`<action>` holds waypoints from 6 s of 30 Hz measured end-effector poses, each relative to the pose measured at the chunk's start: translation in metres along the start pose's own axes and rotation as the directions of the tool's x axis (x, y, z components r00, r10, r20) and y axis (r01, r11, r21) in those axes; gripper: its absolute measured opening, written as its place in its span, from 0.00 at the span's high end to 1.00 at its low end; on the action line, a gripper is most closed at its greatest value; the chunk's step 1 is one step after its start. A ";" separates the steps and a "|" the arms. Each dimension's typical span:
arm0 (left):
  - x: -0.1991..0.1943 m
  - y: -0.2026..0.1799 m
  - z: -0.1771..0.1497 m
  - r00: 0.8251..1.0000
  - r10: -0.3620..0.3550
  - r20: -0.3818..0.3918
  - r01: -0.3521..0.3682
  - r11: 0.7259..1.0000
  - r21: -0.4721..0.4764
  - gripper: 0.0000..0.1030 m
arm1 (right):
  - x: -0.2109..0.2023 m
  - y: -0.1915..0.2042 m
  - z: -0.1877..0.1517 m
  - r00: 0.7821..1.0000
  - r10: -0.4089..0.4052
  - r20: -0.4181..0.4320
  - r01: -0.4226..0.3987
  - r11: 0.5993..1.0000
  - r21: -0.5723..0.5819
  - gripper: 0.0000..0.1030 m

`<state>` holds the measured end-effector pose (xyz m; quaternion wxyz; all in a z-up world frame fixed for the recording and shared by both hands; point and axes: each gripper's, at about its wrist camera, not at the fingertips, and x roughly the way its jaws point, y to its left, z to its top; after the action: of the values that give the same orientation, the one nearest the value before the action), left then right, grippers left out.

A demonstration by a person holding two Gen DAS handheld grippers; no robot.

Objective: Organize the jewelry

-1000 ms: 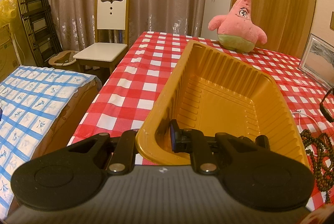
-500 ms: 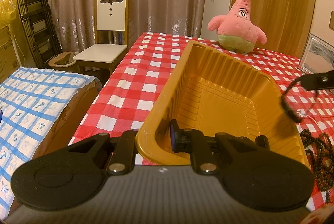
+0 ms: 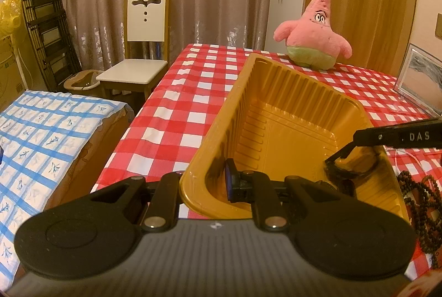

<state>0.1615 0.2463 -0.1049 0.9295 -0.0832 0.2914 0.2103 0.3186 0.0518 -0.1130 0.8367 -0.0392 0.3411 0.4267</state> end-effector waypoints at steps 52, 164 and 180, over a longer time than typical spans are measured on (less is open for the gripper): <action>-0.018 0.011 -0.006 0.999 0.049 0.005 -0.048 0.998 -0.031 0.87 | -0.076 -0.029 -0.089 0.981 -0.079 -0.179 0.043 0.980 -0.193 0.81; -0.016 0.009 -0.004 0.999 0.046 -0.001 -0.046 0.999 -0.015 0.88 | -0.183 -0.111 -0.071 0.964 -0.266 0.005 0.252 0.921 0.298 0.55; -0.020 0.009 -0.003 0.999 0.053 0.004 -0.053 0.999 -0.007 0.88 | -0.080 -0.073 -0.064 0.985 -0.118 -0.124 0.107 0.990 -0.088 0.70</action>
<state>0.1412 0.2469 -0.0965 0.9240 -0.0781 0.2908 0.2358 0.3061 -0.0721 -0.1299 0.8333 -0.1199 0.3742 0.3888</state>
